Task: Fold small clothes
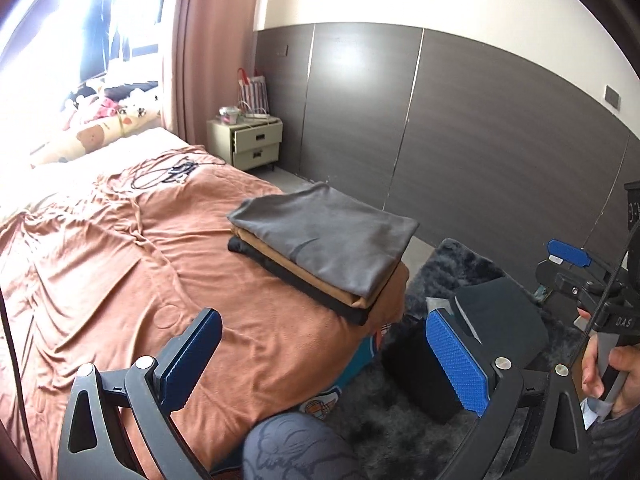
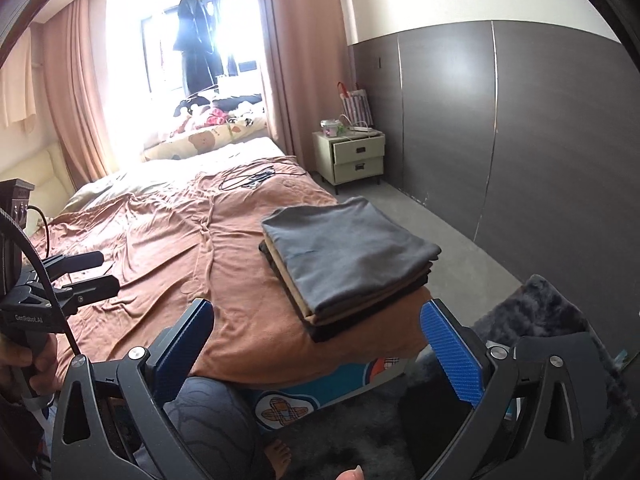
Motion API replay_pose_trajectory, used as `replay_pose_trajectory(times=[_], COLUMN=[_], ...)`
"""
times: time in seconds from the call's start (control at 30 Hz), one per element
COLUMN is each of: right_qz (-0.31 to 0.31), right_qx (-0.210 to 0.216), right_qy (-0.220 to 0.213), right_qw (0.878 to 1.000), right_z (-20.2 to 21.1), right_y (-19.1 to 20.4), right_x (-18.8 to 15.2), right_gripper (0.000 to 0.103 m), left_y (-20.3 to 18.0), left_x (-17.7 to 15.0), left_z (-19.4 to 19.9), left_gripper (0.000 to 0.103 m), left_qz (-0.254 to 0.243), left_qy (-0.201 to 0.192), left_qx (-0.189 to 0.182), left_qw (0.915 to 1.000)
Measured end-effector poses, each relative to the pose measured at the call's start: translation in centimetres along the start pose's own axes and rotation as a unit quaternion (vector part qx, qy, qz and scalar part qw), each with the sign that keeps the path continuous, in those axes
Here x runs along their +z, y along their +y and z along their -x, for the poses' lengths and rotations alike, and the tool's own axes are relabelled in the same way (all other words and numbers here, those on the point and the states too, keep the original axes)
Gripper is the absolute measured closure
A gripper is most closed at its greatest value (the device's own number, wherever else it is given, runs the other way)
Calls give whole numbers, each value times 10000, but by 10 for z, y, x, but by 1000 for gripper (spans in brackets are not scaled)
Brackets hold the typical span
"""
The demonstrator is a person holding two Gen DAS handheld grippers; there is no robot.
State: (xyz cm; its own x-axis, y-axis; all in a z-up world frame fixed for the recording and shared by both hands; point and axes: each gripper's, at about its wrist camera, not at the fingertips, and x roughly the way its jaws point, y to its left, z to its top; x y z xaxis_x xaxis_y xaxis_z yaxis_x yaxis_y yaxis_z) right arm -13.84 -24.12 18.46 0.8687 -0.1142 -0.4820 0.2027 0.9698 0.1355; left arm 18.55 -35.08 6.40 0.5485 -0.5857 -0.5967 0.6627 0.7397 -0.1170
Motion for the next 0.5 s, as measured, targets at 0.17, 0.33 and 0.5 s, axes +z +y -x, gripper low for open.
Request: replay_pose_trajectory(times=[0.17,0.33,0.5], right_qz=[79,77,17], right_qx=[-4,-68,-32], right_qy=[-109,-126,-158], right_qw=[9999,9999,9999], right_z=[14,27,36], right_y=[12,24,38], right_x=[-6,-15,-22], right_gripper=[0,0,0], left_y=[12,18,28], left_x=[-15,-36,-58], left_z=[33,63,99], left_gripper=[0,0,0], left_qz=[-6,-83,-128], left_qy=[-101,-279,-474], left_qx=[132,350,550], left_qw=[9999,9990,9973])
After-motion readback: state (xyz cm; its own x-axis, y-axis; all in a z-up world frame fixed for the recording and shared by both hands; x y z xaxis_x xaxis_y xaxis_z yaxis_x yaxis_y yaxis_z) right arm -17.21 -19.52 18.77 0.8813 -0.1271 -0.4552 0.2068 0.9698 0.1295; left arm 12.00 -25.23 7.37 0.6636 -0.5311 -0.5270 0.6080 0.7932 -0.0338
